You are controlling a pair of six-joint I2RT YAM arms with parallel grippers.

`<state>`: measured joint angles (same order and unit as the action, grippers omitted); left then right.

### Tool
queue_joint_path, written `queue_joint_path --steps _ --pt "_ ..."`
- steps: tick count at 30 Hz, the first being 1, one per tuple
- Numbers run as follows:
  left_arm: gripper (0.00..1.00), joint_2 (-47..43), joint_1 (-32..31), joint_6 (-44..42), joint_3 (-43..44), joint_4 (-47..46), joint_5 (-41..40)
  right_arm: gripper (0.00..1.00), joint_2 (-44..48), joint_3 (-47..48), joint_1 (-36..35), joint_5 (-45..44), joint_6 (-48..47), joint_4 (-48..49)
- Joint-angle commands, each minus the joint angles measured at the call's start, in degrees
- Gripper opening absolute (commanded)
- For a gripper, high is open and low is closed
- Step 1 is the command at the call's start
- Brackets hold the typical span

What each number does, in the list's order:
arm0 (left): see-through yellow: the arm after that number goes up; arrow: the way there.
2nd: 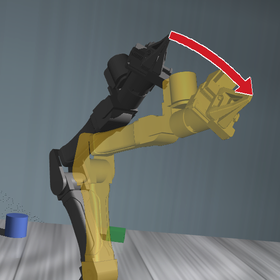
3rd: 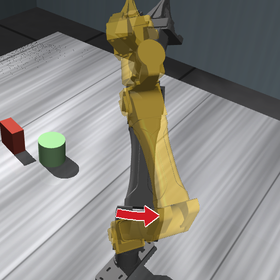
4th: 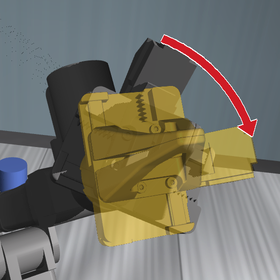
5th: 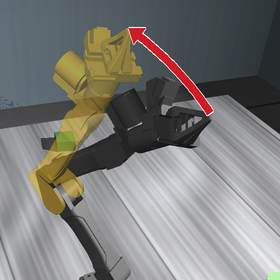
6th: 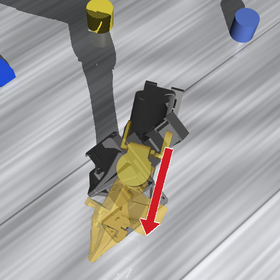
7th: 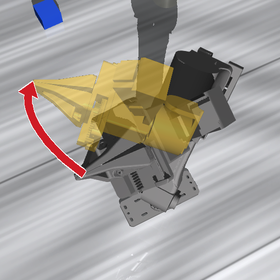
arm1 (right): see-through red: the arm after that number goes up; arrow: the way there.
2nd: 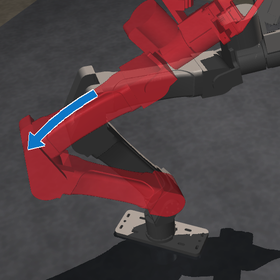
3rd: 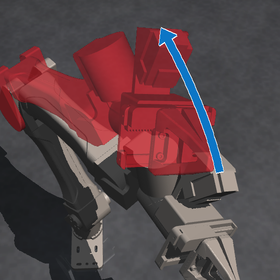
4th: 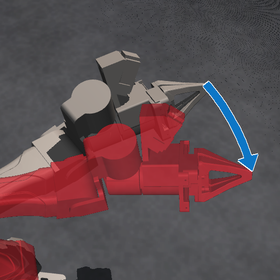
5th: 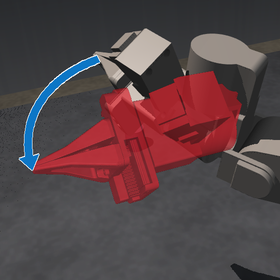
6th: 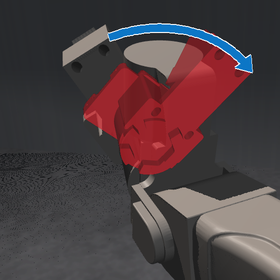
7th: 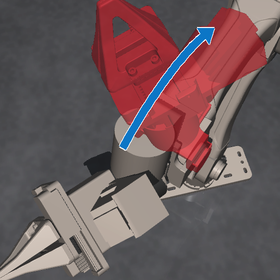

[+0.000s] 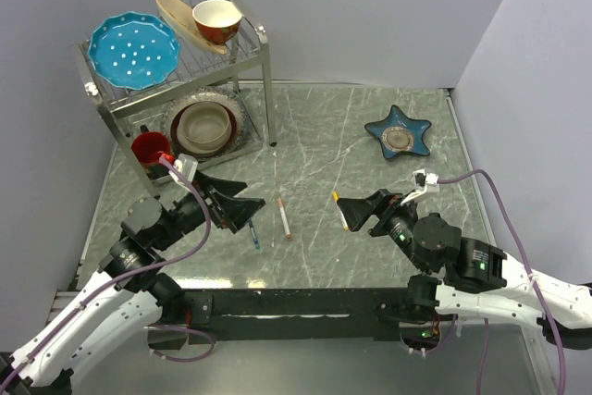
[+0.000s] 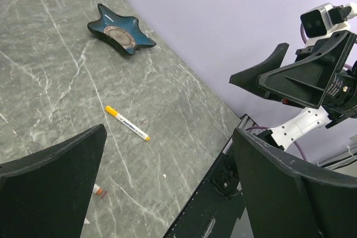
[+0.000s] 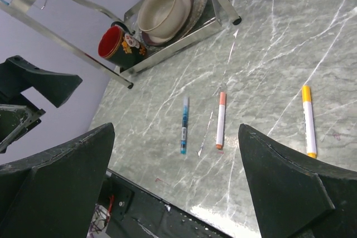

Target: Insert the pens into the pen caps

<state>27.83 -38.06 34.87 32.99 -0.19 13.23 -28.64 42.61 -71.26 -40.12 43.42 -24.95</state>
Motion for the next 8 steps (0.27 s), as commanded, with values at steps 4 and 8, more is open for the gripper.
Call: queue_joint_path --steps 4,8 --pt "0.99 -0.4 -0.1 -1.3 -0.1 -2.3 0.8 1.00 -0.6 1.2 0.0 -2.4 0.6 -0.4" --pt "0.99 -0.5 -0.1 -1.6 0.3 -1.4 0.5 1.00 -0.8 1.1 -0.1 -2.4 0.7 -0.3"
